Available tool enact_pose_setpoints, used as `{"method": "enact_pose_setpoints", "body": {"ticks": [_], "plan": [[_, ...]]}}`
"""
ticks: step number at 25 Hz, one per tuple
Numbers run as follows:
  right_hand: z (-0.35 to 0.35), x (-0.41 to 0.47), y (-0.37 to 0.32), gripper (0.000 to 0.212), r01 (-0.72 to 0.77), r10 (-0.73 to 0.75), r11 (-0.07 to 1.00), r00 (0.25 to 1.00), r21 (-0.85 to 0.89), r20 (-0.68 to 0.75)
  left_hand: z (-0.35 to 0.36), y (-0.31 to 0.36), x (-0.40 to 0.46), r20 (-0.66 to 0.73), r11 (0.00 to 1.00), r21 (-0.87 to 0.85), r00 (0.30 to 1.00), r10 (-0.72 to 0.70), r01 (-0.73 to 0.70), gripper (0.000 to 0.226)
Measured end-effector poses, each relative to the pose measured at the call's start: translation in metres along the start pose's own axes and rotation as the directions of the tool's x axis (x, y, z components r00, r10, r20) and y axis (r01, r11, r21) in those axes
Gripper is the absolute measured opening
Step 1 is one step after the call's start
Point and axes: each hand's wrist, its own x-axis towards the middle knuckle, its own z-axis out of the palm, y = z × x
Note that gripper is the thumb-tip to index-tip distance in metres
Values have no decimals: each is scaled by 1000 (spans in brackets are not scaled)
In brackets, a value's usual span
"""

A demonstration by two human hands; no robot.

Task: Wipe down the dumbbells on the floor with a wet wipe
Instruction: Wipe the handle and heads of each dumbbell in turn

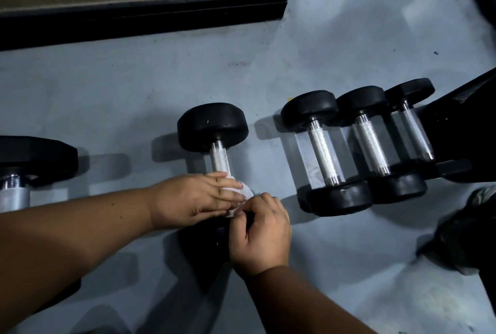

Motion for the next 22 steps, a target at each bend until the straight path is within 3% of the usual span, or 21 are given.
{"method": "enact_pose_setpoints", "body": {"ticks": [5, 8, 14, 18, 22], "plan": [[-3, 2, 1, 15, -6, 6, 1000, 1000, 14, -5, -21, -33, 13, -144, 982, -18, 972, -187, 186, 38], [-3, 3, 2, 15, -4, 4, 1000, 1000, 16, -11, -6, -17, 9, -179, 972, 7, 957, -229, 234, 38], [-3, 3, 3, 18, -10, 10, 1000, 1000, 20, -2, 3, -2, 5, 5, 1000, -3, 1000, 8, -8, 33], [-4, 3, 2, 16, -12, 12, 1000, 1000, 25, 2, -17, -32, 16, -118, 986, 13, 979, -165, 168, 40], [-4, 4, 2, 15, -12, 12, 1000, 1000, 28, -2, -7, -17, 16, -179, 970, 15, 955, -237, 244, 42]]}}
